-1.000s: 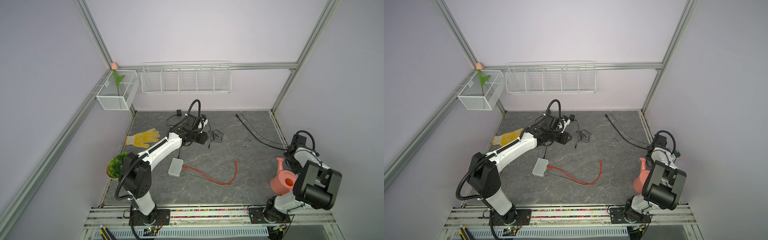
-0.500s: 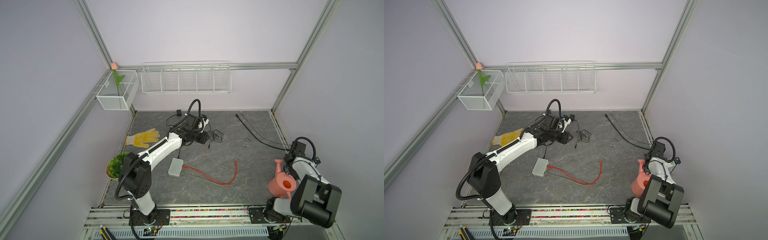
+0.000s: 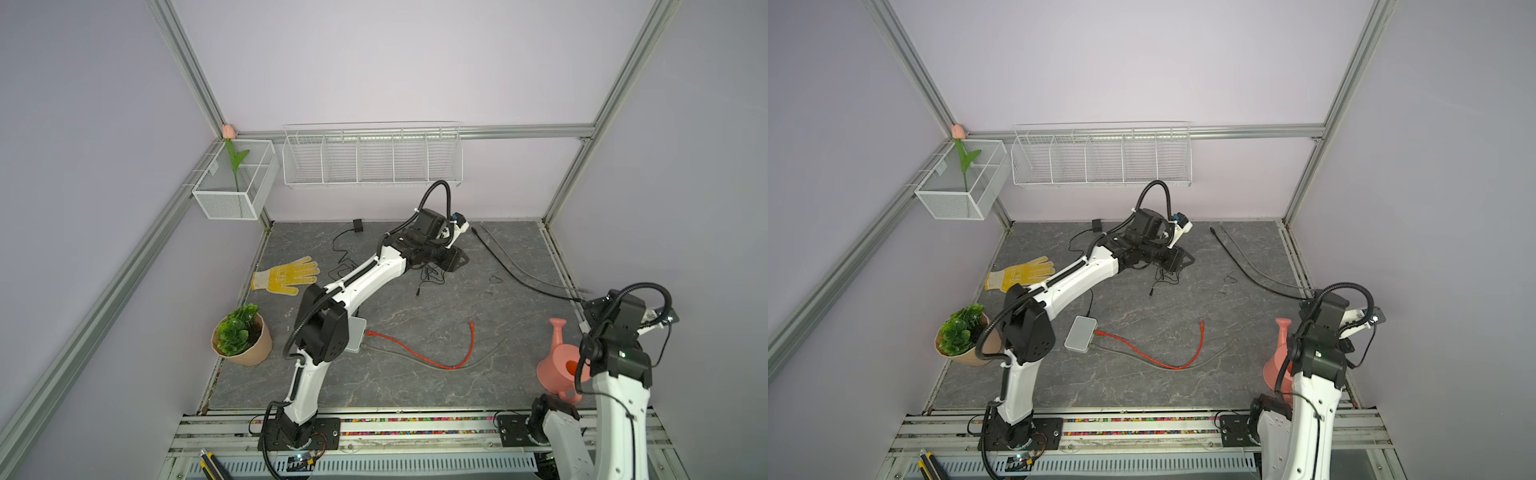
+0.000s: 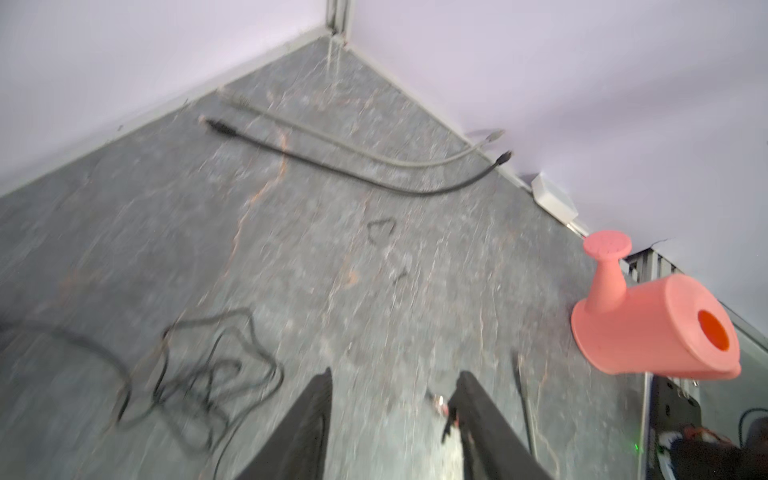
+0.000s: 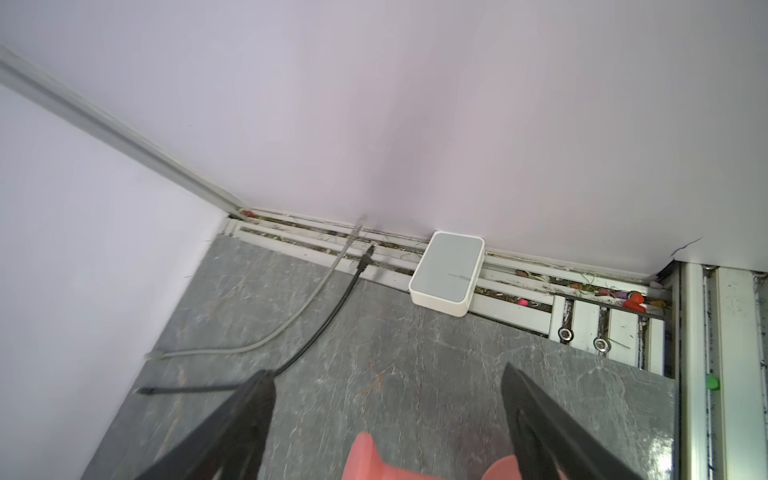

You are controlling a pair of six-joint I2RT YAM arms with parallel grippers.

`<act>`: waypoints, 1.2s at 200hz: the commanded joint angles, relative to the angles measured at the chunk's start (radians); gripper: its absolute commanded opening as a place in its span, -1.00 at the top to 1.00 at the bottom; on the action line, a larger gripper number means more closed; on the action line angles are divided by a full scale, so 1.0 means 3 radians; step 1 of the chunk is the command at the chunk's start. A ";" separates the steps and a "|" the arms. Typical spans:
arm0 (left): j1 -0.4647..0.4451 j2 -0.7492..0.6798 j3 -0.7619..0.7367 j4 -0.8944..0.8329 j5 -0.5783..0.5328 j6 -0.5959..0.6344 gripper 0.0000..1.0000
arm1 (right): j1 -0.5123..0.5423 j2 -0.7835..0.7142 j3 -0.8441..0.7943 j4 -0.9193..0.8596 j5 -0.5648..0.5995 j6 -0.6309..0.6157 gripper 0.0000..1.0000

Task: Insert the plug into the switch port

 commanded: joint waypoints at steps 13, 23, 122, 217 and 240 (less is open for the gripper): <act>-0.0184 0.0981 0.1440 -0.0566 0.0317 0.0179 -0.11 | 0.0040 -0.0574 0.0216 -0.0673 -0.0503 -0.0398 -0.76; -0.0231 0.1248 0.1850 -0.0650 0.0381 0.0159 -0.14 | 0.0044 -0.0597 0.0368 -0.0772 -0.0690 -0.0505 -0.76; -0.0453 0.0883 0.0768 0.0248 0.0406 -0.0148 -0.18 | -0.0134 0.0320 0.0269 -0.0737 -0.0689 -0.0439 -0.77; -0.0317 0.0153 -0.0341 0.0751 0.0324 -0.0192 -0.14 | -0.0957 0.2610 0.0883 -0.0154 -0.0650 -0.0823 -0.96; -0.0303 0.0082 -0.0467 0.0799 0.0326 -0.0187 -0.14 | -0.0746 0.2810 0.1117 -0.0312 -0.0284 -0.0911 -0.97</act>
